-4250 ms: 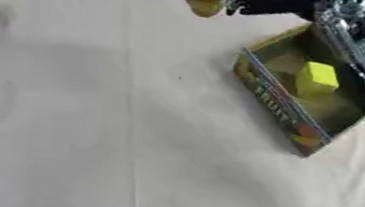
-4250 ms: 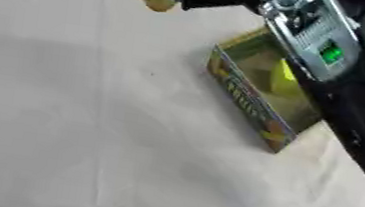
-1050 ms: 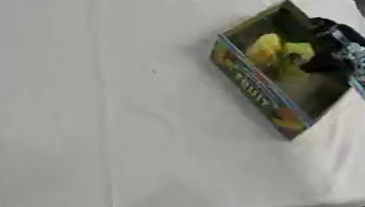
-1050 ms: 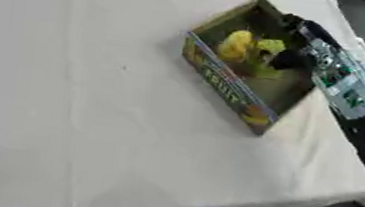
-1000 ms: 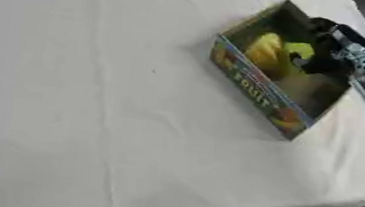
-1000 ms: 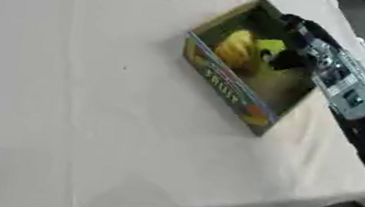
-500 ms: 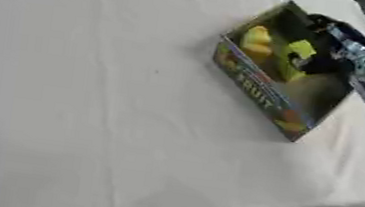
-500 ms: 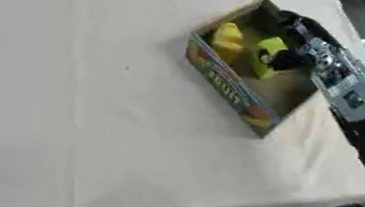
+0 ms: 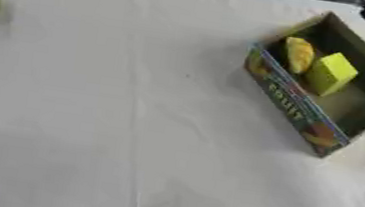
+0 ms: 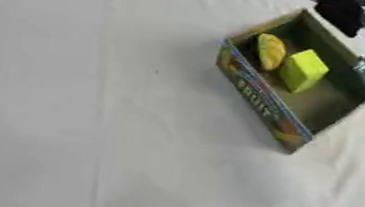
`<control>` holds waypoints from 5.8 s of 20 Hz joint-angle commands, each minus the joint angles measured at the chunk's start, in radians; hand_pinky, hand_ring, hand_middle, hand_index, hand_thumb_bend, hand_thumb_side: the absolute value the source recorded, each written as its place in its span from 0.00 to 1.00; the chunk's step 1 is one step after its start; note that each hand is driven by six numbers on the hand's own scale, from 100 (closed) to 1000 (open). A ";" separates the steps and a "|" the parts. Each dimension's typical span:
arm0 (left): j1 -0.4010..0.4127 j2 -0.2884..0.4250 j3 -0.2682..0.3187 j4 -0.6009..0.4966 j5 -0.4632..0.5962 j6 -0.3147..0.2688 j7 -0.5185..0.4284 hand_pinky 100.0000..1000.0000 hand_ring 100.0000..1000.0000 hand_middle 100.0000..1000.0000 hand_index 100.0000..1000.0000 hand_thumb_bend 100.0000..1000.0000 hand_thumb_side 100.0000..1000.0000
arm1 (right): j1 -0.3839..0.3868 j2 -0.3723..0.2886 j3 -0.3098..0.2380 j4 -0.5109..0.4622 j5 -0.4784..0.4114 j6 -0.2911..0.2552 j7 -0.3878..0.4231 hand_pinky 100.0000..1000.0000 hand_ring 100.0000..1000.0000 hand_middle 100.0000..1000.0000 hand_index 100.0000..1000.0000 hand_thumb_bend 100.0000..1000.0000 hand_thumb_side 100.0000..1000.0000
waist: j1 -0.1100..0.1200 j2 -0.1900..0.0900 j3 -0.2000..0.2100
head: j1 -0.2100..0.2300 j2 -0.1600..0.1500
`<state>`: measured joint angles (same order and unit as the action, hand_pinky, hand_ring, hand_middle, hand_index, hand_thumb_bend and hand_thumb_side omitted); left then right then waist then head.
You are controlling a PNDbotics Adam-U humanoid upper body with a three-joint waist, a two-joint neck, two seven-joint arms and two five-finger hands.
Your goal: Pick up the objects with one hand, pass them to the other hand, and then place them into the box on the other side of the table.
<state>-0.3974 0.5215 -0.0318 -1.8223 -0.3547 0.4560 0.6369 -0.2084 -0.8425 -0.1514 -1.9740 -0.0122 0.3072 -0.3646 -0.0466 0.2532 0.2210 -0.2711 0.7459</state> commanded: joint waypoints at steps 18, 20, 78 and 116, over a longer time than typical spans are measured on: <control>-0.357 0.180 -0.096 0.370 -0.085 0.071 -0.507 0.59 0.64 0.66 0.85 0.28 0.58 | -0.171 0.043 0.089 0.030 -0.155 -0.061 0.097 0.91 0.71 0.66 0.89 0.00 0.42 | 0.010 -0.024 0.017 | 0.058 0.006; -0.454 0.191 -0.135 0.491 -0.128 0.038 -0.677 0.64 0.69 0.71 0.86 0.40 0.48 | -0.170 0.047 0.090 0.031 -0.158 -0.061 0.101 0.91 0.70 0.66 0.89 0.00 0.43 | 0.011 -0.027 0.013 | 0.062 0.008; -0.846 -0.135 0.094 1.141 -0.879 0.191 -0.688 0.38 0.44 0.40 0.54 0.00 0.01 | -0.219 0.105 0.119 0.061 -0.185 -0.031 0.146 0.91 0.66 0.61 0.87 0.00 0.54 | -0.028 0.047 -0.128 | 0.180 -0.037; -0.641 0.107 -0.303 0.366 -0.377 -0.024 -0.984 0.36 0.39 0.43 0.50 0.00 0.01 | -0.184 0.091 0.101 0.065 -0.221 -0.036 0.130 0.92 0.66 0.63 0.87 0.00 0.54 | 0.003 -0.041 -0.046 | 0.091 -0.083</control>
<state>-1.0214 0.5928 -0.3369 -1.4090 -0.7537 0.4199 -0.3462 -0.3861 -0.7182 -0.0365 -1.8878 -0.2274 0.2726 -0.2299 -0.0579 0.2584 0.1743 -0.1748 0.6601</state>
